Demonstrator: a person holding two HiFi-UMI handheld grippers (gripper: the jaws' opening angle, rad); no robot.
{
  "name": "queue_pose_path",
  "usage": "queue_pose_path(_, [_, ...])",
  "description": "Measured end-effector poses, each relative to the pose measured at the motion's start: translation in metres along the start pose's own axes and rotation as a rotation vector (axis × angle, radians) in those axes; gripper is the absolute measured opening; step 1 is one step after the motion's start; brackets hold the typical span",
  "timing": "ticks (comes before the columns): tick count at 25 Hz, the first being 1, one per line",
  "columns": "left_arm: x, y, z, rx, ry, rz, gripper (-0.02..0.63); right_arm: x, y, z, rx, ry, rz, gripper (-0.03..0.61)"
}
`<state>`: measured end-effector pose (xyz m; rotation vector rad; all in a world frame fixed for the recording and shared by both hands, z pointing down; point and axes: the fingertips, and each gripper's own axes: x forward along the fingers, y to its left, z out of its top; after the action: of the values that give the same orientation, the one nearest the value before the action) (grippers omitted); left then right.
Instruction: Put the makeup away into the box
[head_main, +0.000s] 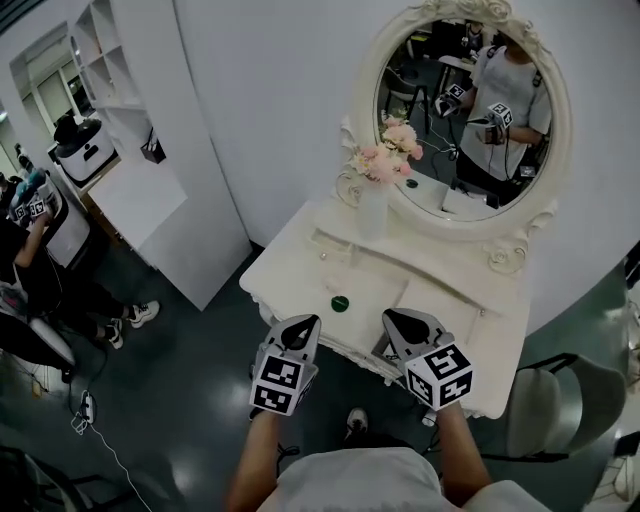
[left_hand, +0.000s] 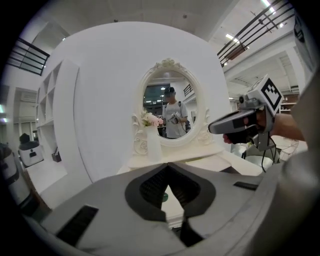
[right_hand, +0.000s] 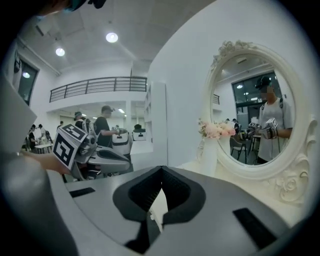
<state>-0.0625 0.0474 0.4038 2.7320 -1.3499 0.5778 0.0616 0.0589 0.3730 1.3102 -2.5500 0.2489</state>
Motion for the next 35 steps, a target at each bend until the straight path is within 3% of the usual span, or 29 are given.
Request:
queue_pose_path(12, [0.058, 0.035, -0.009, -0.054, 0.056, 0.09, -0.001, 0.074, -0.046, -0.017, -0.068, 0.109, 0.079, 0.002])
queue_pose_path(17, [0.069, 0.047, -0.017, -0.083, 0.081, 0.099, -0.002, 0.098, -0.046, -0.016, 0.025, 0.096, 0.15, 0.002])
queue_pose_path(21, [0.081, 0.063, -0.031, -0.099, 0.093, 0.1, -0.002, 0.122, -0.043, -0.032, 0.02, 0.163, 0.17, 0.002])
queue_pose_path(28, [0.112, 0.107, -0.045, -0.121, 0.104, 0.045, -0.003, 0.176, -0.05, -0.056, -0.108, 0.319, 0.098, 0.002])
queue_pose_path(35, [0.15, 0.133, -0.064, -0.121, 0.16, -0.067, -0.002, 0.224, -0.061, -0.084, -0.073, 0.438, 0.048, 0.006])
